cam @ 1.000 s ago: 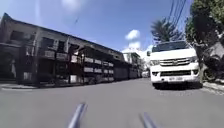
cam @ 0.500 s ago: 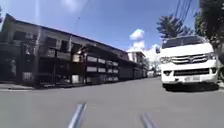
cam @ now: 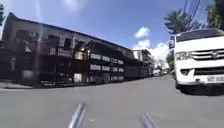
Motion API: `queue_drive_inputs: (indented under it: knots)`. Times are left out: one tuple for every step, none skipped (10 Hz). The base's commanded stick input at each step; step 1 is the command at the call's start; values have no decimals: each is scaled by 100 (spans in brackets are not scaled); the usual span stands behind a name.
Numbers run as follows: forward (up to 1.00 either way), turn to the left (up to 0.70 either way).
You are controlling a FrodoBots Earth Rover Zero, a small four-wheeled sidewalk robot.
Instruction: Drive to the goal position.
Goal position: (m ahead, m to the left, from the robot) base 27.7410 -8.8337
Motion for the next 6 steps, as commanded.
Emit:
queue_drive_inputs:
  knots:
    - [100, 11]
    - [100, 11]
    - [100, 0]
    - [100, 0]
    - [100, 3]
    - [100, 9]
